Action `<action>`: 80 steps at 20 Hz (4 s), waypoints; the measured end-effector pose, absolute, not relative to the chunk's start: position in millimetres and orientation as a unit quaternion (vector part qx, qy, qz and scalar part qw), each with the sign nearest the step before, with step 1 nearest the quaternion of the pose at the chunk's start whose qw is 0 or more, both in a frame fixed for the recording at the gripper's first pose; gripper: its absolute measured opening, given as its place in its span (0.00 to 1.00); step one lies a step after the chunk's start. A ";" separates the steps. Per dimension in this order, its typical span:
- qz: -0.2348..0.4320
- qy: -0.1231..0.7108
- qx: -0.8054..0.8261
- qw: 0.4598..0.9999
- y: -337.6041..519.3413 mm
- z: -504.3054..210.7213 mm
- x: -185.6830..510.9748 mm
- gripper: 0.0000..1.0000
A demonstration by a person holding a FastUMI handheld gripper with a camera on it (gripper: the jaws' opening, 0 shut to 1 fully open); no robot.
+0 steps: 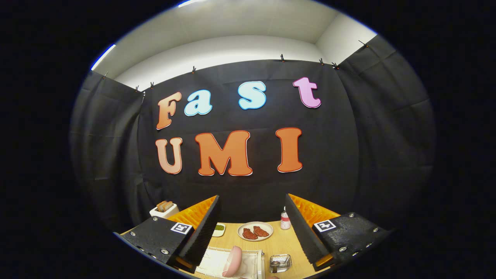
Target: Take the plate from the dish rack, then take the spoon from the basket and place it into the plate.
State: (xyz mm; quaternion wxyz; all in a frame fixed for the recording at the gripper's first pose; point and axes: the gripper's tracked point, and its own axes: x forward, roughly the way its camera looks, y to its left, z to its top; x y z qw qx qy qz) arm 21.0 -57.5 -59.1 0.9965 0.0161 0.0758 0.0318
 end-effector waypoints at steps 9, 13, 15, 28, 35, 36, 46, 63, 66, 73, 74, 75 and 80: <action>0.065 0.177 0.004 0.982 -32.8 -118.3 14.3 0.98; 0.081 0.262 0.011 0.962 -24.5 -162.5 8.5 0.98; 0.081 0.294 0.014 0.952 -24.1 -174.8 10.9 0.99; 0.116 0.498 0.018 0.859 4.4 -264.4 12.2 0.96; 0.132 0.578 -0.019 0.805 15.0 -313.6 12.5 0.92; 0.129 0.591 -0.028 0.796 13.4 -322.2 11.1 0.92; 0.102 0.676 -0.050 0.729 21.6 -372.5 5.9 0.73; 0.011 0.666 -0.098 0.739 -3.2 -366.5 12.7 0.29; -0.005 0.660 -0.110 0.743 -4.8 -362.1 13.4 0.28; -0.014 0.637 -0.117 0.762 -2.8 -345.6 25.3 0.26; -0.007 0.633 -0.113 0.766 0.1 -341.9 25.7 0.25; -0.001 0.629 -0.112 0.769 -0.1 -339.9 26.3 0.25; 0.021 0.613 -0.095 0.784 -5.8 -318.8 17.1 0.24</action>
